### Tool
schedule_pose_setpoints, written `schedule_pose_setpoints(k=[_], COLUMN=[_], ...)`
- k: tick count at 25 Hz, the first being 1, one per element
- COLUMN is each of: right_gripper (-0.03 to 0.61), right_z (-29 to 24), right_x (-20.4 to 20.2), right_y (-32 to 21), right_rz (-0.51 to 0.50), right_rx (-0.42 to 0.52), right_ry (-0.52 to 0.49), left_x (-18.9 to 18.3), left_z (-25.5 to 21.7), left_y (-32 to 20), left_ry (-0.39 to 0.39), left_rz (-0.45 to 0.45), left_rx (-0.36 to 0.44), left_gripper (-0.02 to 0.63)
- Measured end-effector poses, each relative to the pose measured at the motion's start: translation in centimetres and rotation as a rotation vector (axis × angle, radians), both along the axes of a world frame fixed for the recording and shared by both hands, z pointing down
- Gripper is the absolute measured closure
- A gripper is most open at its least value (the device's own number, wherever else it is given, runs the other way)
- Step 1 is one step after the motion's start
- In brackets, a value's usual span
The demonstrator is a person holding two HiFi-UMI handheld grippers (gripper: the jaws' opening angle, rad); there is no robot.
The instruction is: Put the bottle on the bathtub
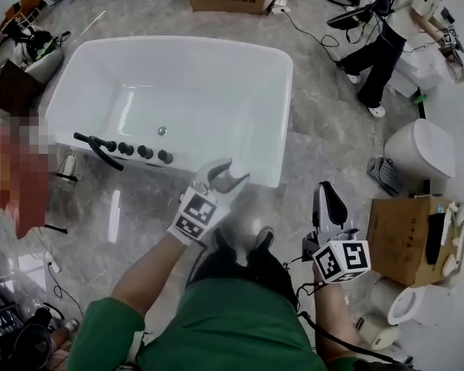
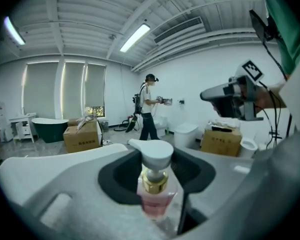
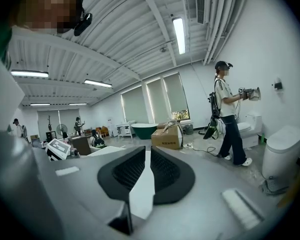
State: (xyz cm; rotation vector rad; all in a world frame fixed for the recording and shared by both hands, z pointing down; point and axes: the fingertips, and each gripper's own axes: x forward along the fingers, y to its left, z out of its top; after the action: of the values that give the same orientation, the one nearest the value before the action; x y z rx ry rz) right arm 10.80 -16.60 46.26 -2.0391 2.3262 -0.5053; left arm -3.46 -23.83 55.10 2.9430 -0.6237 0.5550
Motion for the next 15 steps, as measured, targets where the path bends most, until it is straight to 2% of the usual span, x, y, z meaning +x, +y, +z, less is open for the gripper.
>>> schedule_pose_setpoints(k=[8,15], right_gripper=[0.546,0.546], right_z=[4.5,7.5], right_x=[3.4,5.2], right_y=[-1.6,-3.3], right_rz=[-0.002,-0.011], right_rx=[-0.064,-0.103], right_ry=[-0.058,-0.068], left_x=[2.9,4.9], left_z=[5.1,9.5], left_y=[-2.1,-3.9], left_ry=[-0.091,-0.132], left_rz=[0.013,0.016], left_rx=[-0.026,-0.058], left_gripper=[0.44,0.44])
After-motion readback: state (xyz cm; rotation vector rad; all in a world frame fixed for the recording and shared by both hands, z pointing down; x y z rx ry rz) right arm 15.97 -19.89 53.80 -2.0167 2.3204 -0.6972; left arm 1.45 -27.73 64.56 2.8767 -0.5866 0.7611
